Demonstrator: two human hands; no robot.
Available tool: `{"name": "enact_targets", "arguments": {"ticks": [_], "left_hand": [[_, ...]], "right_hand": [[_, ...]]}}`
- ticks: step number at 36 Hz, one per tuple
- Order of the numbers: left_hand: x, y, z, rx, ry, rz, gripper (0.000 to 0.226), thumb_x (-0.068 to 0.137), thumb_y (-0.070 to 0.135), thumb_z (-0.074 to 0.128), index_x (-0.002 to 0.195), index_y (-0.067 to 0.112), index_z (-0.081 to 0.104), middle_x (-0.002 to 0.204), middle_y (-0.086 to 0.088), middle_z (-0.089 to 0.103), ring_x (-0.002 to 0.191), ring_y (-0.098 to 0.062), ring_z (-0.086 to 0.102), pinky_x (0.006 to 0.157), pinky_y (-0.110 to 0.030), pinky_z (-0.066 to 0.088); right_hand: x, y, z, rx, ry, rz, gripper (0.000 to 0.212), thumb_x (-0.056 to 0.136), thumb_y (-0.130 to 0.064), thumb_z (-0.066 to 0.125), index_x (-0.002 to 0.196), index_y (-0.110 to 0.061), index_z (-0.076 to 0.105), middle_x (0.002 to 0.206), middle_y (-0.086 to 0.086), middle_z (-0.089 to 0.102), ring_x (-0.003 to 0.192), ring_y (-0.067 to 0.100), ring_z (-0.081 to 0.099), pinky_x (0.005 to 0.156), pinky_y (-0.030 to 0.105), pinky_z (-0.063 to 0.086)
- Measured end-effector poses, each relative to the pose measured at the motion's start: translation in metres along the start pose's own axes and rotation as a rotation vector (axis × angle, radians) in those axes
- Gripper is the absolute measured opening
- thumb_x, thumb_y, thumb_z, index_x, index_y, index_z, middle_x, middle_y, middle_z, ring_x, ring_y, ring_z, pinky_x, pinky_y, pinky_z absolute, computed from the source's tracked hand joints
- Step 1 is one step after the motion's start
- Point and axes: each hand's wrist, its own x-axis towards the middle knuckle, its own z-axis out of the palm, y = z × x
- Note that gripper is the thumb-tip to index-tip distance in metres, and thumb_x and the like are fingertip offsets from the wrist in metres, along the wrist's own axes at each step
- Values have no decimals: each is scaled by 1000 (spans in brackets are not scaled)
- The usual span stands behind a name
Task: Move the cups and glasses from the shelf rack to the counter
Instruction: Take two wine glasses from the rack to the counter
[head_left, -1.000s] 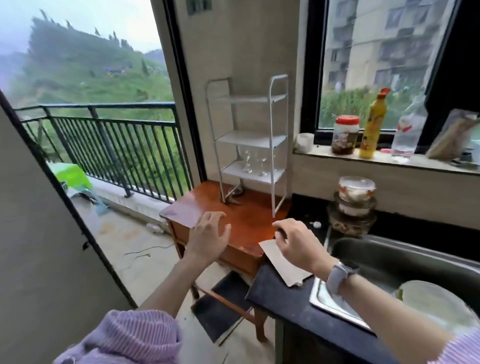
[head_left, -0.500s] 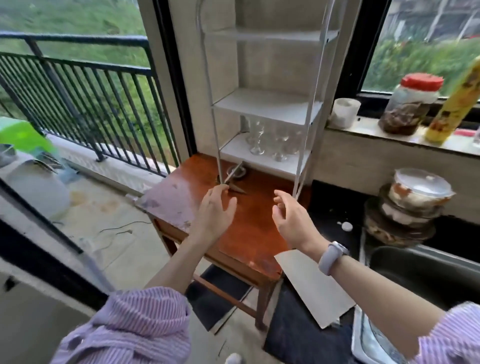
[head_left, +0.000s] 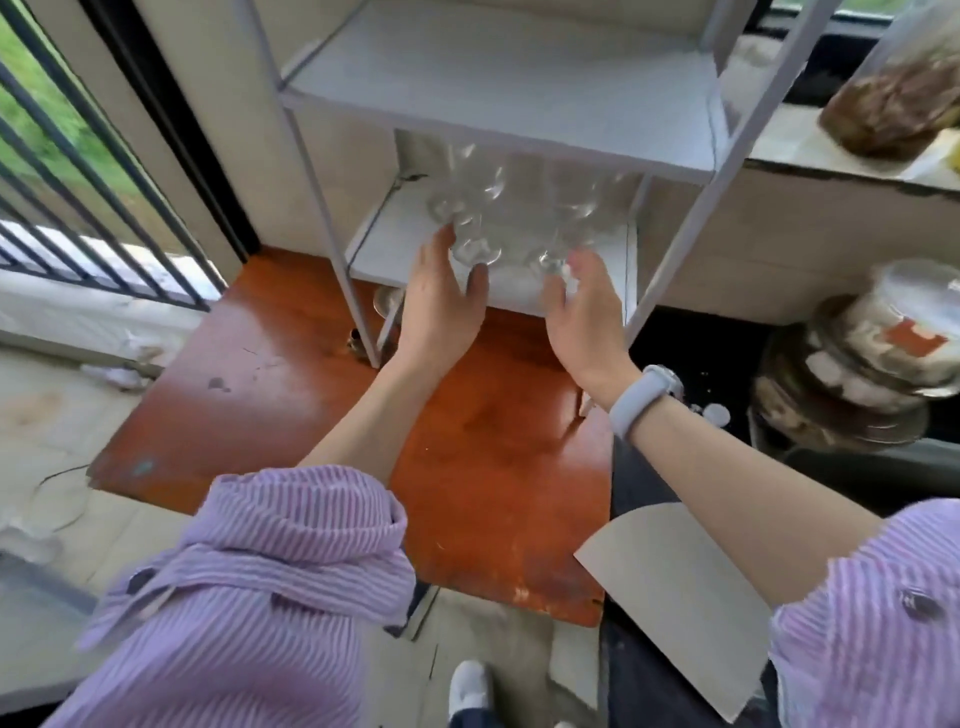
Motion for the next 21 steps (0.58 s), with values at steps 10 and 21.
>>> {"name": "enact_targets", "arguments": {"ticks": [10, 21], "left_hand": [[43, -3, 25, -129, -7, -8, 43, 96, 21, 44, 135, 6, 33, 134, -11, 52, 123, -19, 49, 95, -26, 40], [34, 0, 23, -171, 56, 88, 15, 96, 21, 44, 102, 8, 48, 82, -15, 61, 76, -31, 58, 59, -22, 43]], "right_hand": [[41, 13, 22, 239, 100, 63, 32, 92, -16, 45, 122, -9, 41, 104, -10, 53, 88, -5, 51, 66, -7, 35], [40, 11, 22, 204, 123, 14, 20, 94, -24, 45, 104, -7, 46, 73, -6, 52, 67, 9, 55, 58, 10, 42]]}}
